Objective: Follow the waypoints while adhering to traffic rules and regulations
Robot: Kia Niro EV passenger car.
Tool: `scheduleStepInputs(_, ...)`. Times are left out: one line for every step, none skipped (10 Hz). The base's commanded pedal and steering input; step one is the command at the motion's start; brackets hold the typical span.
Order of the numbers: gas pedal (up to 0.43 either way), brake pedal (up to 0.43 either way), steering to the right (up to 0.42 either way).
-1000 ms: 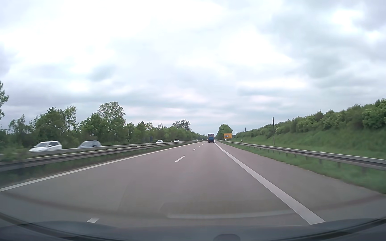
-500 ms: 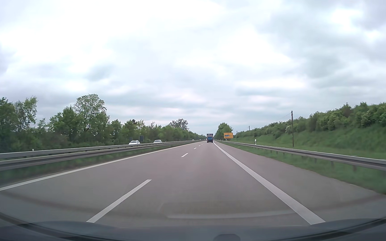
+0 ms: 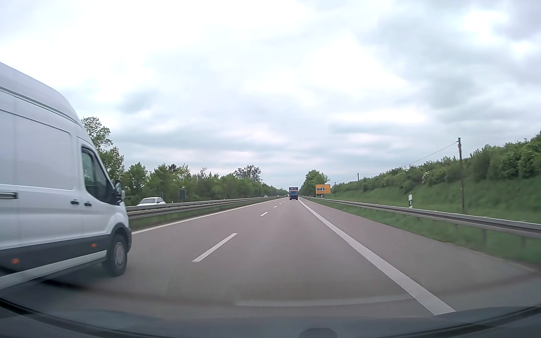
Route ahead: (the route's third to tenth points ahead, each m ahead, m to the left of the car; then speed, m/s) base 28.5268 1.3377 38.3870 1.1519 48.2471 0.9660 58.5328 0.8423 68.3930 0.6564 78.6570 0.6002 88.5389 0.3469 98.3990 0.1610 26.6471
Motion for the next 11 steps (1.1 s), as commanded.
scheduleStepInputs(0.0,0.0,0.0)
scheduleStepInputs(0.0,0.0,0.0)
scheduleStepInputs(0.0,0.0,0.0)
scheduleStepInputs(0.0,0.0,0.0)
scheduleStepInputs(0.008,0.0,0.001)
scheduleStepInputs(0.039,0.0,0.001)
scheduleStepInputs(0.047,0.0,0.001)
scheduleStepInputs(0.067,0.0,0.001)
scheduleStepInputs(0.11,0.0,0.0)
scheduleStepInputs(0.138,0.0,0.0)
scheduleStepInputs(0.169,0.0,0.0)
